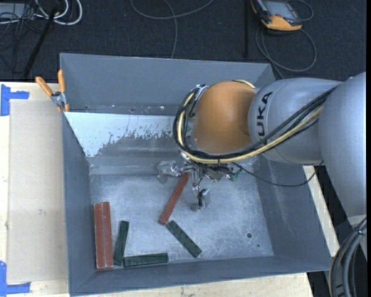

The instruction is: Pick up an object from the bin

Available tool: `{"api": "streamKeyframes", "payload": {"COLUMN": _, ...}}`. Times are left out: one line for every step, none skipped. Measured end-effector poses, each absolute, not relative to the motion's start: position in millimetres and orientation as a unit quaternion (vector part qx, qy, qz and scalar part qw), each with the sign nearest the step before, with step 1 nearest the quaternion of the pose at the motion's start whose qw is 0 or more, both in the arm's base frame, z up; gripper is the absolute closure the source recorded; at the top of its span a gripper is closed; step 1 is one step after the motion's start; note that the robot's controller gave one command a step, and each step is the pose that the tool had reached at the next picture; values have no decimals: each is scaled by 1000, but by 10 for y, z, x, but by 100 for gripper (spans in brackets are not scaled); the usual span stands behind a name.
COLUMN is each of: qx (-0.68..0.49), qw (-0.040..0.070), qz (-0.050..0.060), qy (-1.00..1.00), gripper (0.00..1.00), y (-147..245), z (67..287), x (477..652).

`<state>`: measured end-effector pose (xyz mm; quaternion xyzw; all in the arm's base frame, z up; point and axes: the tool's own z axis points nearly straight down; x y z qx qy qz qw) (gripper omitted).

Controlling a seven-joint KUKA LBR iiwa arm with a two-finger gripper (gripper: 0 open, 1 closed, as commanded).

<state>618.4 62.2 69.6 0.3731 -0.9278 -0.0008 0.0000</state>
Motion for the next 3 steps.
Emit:
{"api": "streamKeyframes", "payload": {"qx": 503, "qw": -1, "qz": -1, "qy": -864, "gripper": 0, "y": 734, "z": 696, "x": 6146}}
{"api": "streamKeyframes", "payload": {"qx": 501, "qw": -1, "qz": -1, "qy": -865, "gripper": 100, "y": 729, "z": 702, "x": 6149}}
{"api": "streamKeyframes", "payload": {"qx": 474, "qw": -5, "qz": 1, "qy": -881, "gripper": 100, "y": 728, "z": 2323, "x": 6106}}
